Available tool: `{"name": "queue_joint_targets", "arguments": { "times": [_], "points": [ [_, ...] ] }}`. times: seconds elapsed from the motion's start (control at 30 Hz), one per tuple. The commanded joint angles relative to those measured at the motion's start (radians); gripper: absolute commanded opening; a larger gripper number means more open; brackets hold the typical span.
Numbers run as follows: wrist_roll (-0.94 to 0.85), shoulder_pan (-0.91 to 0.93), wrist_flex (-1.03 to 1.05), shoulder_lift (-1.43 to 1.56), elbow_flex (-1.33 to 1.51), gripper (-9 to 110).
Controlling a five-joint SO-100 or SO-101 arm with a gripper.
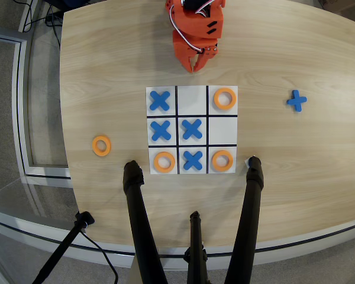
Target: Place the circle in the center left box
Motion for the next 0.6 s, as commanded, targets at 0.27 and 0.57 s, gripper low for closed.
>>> {"name": "queue_joint_targets", "arguments": {
  "times": [0.27, 0.57],
  "points": [
    [-0.041, 0.014, -0.018, -0.163, -0.066, 6],
    [-0.032, 0.071, -0.083, -0.362, -0.276, 11]
  ]
}}
